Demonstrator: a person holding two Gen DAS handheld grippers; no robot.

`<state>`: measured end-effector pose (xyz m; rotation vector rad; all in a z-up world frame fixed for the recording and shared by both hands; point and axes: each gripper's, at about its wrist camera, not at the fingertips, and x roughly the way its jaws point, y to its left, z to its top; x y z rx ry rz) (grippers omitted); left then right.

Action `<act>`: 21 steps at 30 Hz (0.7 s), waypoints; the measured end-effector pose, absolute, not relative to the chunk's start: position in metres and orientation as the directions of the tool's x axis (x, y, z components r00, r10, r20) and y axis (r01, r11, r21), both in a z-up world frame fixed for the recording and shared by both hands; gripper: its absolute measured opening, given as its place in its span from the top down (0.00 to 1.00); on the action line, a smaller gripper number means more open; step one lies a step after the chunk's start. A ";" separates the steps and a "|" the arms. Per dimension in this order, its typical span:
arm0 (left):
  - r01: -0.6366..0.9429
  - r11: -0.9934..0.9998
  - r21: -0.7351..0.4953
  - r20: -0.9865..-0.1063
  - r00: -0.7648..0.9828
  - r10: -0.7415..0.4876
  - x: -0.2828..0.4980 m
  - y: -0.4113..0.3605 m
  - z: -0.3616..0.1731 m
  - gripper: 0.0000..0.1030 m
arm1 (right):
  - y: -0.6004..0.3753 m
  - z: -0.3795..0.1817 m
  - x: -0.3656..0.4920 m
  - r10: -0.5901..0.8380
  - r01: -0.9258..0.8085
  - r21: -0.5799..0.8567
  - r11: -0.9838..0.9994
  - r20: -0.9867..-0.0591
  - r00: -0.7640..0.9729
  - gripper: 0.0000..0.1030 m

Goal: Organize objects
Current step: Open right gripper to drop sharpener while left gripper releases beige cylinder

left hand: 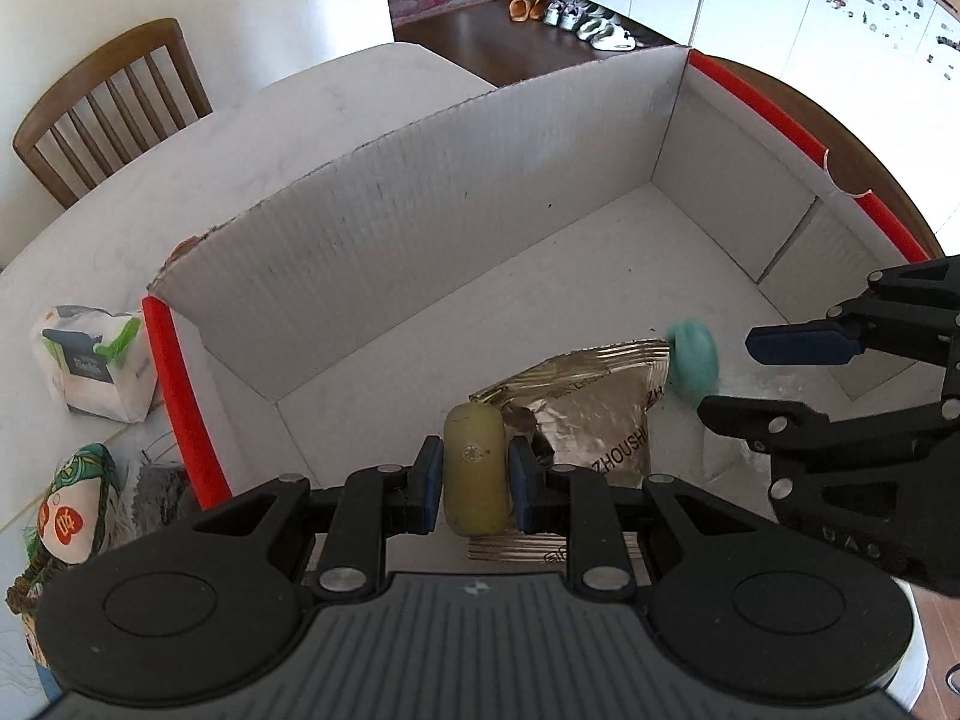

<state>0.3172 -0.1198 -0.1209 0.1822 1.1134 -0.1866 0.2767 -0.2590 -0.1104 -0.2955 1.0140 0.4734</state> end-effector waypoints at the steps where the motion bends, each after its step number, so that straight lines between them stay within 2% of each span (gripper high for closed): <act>1: 0.238 0.970 0.049 -0.901 0.430 -0.060 0.317 -0.120 -0.120 0.78 | -0.260 -0.110 0.279 0.244 -0.503 -0.012 0.864 -0.865 0.439 0.66; 11: 0.228 0.974 -0.007 -0.887 0.448 -0.112 0.311 -0.115 -0.109 0.73 | -0.272 -0.094 0.273 0.281 -0.476 0.039 0.879 -0.848 0.450 0.61; 14: 0.224 0.974 -0.031 -0.876 0.463 -0.135 0.307 -0.112 -0.102 0.65 | -0.276 -0.087 0.269 0.293 -0.468 0.053 0.882 -0.841 0.455 0.60; 16: 0.222 0.974 -0.039 -0.866 0.478 -0.144 0.302 -0.110 -0.097 0.51 | -0.279 -0.084 0.266 0.299 -0.462 0.062 0.885 -0.836 0.460 0.60; 21: 0.229 0.972 -0.046 -0.849 0.504 -0.159 0.292 -0.104 -0.084 0.49 | -0.283 -0.069 0.258 0.320 -0.444 0.088 0.891 -0.817 0.479 0.54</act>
